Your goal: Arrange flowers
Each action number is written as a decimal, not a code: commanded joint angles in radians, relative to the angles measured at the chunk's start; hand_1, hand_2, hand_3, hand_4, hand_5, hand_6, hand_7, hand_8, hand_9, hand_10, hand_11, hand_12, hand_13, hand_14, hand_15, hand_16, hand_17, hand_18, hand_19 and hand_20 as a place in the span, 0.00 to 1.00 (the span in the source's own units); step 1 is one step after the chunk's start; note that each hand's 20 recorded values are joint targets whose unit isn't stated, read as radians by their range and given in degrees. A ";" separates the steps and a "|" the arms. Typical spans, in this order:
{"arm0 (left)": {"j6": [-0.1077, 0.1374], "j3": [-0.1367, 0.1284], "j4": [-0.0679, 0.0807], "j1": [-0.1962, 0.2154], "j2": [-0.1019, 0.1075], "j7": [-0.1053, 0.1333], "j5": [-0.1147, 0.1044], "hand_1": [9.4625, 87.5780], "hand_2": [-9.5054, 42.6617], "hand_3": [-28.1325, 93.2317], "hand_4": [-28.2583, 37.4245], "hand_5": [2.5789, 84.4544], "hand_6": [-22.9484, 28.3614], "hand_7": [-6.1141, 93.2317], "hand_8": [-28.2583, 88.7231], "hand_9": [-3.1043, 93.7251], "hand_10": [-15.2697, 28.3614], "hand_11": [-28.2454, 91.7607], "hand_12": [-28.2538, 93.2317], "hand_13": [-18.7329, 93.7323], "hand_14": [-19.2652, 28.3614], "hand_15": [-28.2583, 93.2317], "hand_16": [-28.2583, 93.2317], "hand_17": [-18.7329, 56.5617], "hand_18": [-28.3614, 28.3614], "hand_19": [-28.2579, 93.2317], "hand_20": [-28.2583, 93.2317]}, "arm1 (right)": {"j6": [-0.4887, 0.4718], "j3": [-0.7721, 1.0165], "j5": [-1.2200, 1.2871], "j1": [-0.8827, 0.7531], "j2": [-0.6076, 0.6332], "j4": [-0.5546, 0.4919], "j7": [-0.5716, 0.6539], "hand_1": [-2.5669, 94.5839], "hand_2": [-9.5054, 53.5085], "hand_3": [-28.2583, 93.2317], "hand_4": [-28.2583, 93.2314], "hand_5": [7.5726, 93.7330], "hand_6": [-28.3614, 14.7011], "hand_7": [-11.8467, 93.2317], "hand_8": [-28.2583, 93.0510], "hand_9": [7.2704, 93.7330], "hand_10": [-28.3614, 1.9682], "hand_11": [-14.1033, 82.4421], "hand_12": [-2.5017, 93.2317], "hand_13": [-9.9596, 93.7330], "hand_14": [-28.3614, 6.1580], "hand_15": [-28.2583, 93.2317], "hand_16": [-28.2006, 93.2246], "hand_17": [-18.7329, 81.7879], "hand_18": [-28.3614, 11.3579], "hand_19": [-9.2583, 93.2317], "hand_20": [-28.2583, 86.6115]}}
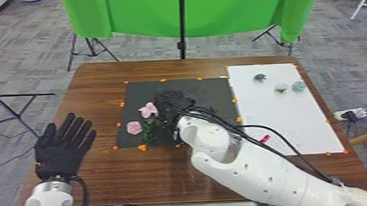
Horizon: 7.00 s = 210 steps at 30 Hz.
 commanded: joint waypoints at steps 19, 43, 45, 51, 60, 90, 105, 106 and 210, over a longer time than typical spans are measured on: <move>-0.009 -0.016 -0.008 0.040 -0.025 0.008 -0.004 0.21 0.48 0.86 0.00 0.49 0.60 0.19 0.16 0.39 0.67 0.37 0.31 0.40 0.69 0.47 0.20 0.19 0.72 0.46 0.36 | 0.113 0.363 0.070 -0.047 0.216 -0.029 0.115 0.43 0.04 0.87 0.03 0.62 0.49 0.23 0.15 0.58 0.29 0.29 0.19 0.58 0.32 0.53 0.35 0.44 0.12 0.86 0.55; 0.005 -0.029 -0.021 0.071 -0.023 0.028 -0.015 0.21 0.49 0.86 0.00 0.50 0.61 0.20 0.16 0.39 0.67 0.38 0.32 0.40 0.69 0.48 0.19 0.19 0.72 0.46 0.36 | -0.157 0.448 0.084 -0.042 0.360 0.111 0.194 0.47 0.00 0.90 0.00 0.48 0.52 0.25 0.13 0.41 0.39 0.24 0.15 0.47 0.33 0.42 0.37 0.38 0.16 0.80 0.50; 0.007 -0.035 -0.024 0.078 -0.025 0.032 -0.016 0.21 0.49 0.86 0.00 0.50 0.61 0.20 0.16 0.39 0.67 0.38 0.32 0.40 0.69 0.48 0.19 0.19 0.72 0.46 0.36 | -0.222 0.463 0.098 -0.044 0.356 0.115 0.194 0.48 0.00 0.90 0.00 0.48 0.51 0.24 0.14 0.40 0.38 0.23 0.16 0.46 0.32 0.42 0.37 0.38 0.16 0.80 0.50; 0.005 -0.032 -0.025 0.078 -0.026 0.029 -0.014 0.21 0.49 0.86 0.00 0.50 0.61 0.20 0.16 0.39 0.66 0.38 0.32 0.40 0.69 0.48 0.19 0.19 0.72 0.46 0.36 | -0.268 0.440 0.070 -0.040 0.336 0.149 0.217 0.54 0.00 0.91 0.00 0.49 0.51 0.23 0.14 0.40 0.36 0.23 0.16 0.44 0.30 0.42 0.37 0.36 0.14 0.80 0.51; 0.004 -0.022 -0.017 0.063 -0.031 0.020 -0.010 0.21 0.49 0.86 0.00 0.50 0.61 0.20 0.16 0.39 0.66 0.38 0.31 0.40 0.69 0.48 0.19 0.19 0.72 0.46 0.36 | -0.068 0.408 0.028 -0.063 0.338 0.196 0.188 0.67 0.02 0.86 0.00 0.66 0.59 0.28 0.18 0.70 0.48 0.27 0.29 0.66 0.52 0.46 0.48 0.44 0.18 0.87 0.57; -0.018 -0.011 -0.005 0.044 -0.013 0.009 0.009 0.21 0.50 0.86 0.00 0.50 0.60 0.19 0.16 0.39 0.67 0.38 0.31 0.40 0.69 0.48 0.19 0.19 0.72 0.46 0.36 | -0.067 0.116 -0.016 -0.032 0.236 -0.147 -0.208 0.69 0.00 0.85 0.01 0.78 0.62 0.36 0.24 0.86 0.56 0.26 0.46 0.76 0.59 0.51 0.55 0.47 0.19 0.90 0.59; -0.044 -0.024 -0.005 0.057 -0.022 -0.022 0.023 0.21 0.50 0.86 0.00 0.49 0.60 0.19 0.16 0.39 0.66 0.38 0.32 0.40 0.69 0.48 0.19 0.19 0.72 0.46 0.36 | -0.141 0.161 0.027 -0.100 0.231 -0.186 -0.152 0.68 0.00 0.85 0.00 0.69 0.63 0.27 0.18 0.74 0.54 0.25 0.30 0.72 0.58 0.46 0.54 0.46 0.19 0.87 0.61; -0.052 -0.025 -0.004 0.058 -0.023 -0.026 0.026 0.21 0.50 0.86 0.00 0.49 0.60 0.19 0.16 0.39 0.66 0.38 0.32 0.40 0.69 0.48 0.19 0.19 0.72 0.46 0.36 | -0.143 0.167 0.032 -0.107 0.232 -0.192 -0.149 0.67 0.00 0.84 0.00 0.68 0.62 0.27 0.15 0.72 0.52 0.27 0.27 0.72 0.58 0.46 0.54 0.46 0.18 0.87 0.61; -0.026 0.009 0.005 0.025 -0.031 -0.032 0.034 0.21 0.52 0.85 0.00 0.50 0.61 0.19 0.16 0.40 0.67 0.38 0.31 0.40 0.69 0.48 0.19 0.18 0.72 0.46 0.36 | 0.050 0.286 0.266 -0.148 0.276 -0.170 0.031 0.54 0.00 0.88 0.00 0.61 0.56 0.26 0.13 0.62 0.41 0.33 0.20 0.65 0.47 0.65 0.45 0.43 0.13 0.86 0.53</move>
